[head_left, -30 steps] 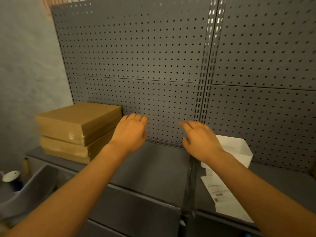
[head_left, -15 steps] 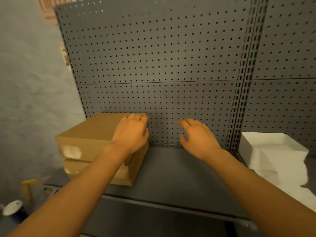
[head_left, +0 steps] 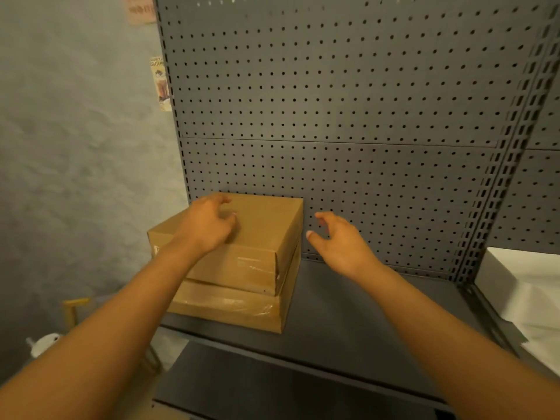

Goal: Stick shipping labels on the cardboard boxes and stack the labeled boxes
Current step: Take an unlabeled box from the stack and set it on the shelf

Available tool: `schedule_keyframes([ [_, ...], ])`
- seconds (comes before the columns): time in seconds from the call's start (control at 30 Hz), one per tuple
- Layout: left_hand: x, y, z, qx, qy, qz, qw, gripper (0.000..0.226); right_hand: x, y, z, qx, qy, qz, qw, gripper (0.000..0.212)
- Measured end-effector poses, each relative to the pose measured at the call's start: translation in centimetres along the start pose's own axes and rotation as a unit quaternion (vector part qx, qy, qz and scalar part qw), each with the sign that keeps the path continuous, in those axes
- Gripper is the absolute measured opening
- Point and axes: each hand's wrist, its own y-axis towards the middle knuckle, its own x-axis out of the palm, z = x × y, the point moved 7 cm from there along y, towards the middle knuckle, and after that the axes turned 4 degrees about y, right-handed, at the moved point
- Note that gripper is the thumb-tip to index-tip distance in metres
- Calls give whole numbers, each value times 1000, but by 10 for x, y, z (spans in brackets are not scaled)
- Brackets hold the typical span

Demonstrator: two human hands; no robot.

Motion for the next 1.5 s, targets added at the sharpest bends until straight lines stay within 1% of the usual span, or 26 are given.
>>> schedule_keyframes([
  [0.1, -7, 17, -40, -47, -14, -27, 998, 47, 20, 10, -6, 67, 79, -12, 995, 58],
  [0.17, -10, 26, -62, -74, -17, -46, 996, 47, 35, 17, -10, 113, 123, -30, 986, 65],
  [0.27, -1, 34, -92, -127, -34, -117, 984, 56, 56, 26, -16, 147, 169, -42, 974, 66],
  [0.33, 5, 38, -107, -160, -85, -163, 970, 62, 68, 30, -19, 156, 182, -42, 970, 65],
  [0.43, 11, 42, -118, -176, -161, -208, 949, 66, 75, 29, -14, 175, 204, -23, 963, 59],
  [0.53, 23, 36, -127, -200, -250, -283, 904, 68, 78, 21, -9, 201, 238, -32, 950, 38],
  [0.57, 26, 33, -129, -210, -277, -297, 889, 68, 78, 19, -9, 206, 240, -35, 948, 37],
  [0.6, 27, 30, -131, -216, -300, -298, 880, 67, 77, 18, -10, 207, 234, -36, 949, 40],
  [0.7, 27, 30, -132, -217, -343, -278, 871, 60, 73, 17, -16, 196, 219, -27, 955, 54],
  [0.8, 16, 34, -118, -197, -380, -233, 873, 55, 63, 13, -24, 182, 232, -4, 956, 51],
  [0.93, -5, 40, -86, -133, -423, -144, 885, 53, 34, 6, -27, 179, 239, 82, 951, 52],
  [1.0, -12, 39, -68, -99, -430, -116, 890, 60, 14, 1, -27, 165, 247, 130, 946, 56],
  [1.1, -18, 33, -39, -59, -422, -79, 901, 66, -15, -10, -25, 128, 251, 183, 942, 66],
  [1.2, -21, 19, -2, -9, -398, -45, 916, 65, -43, -24, -17, 102, 254, 219, 936, 70],
  [1.27, -21, 9, 23, 16, -393, -30, 919, 65, -62, -34, -8, 91, 261, 234, 932, 70],
  [1.33, -16, 1, 46, 24, -398, -26, 917, 67, -82, -47, 3, 80, 268, 245, 928, 69],
  [1.5, 4, -18, 106, 12, -396, -28, 918, 73, -131, -77, 34, 56, 273, 261, 924, 65],
])
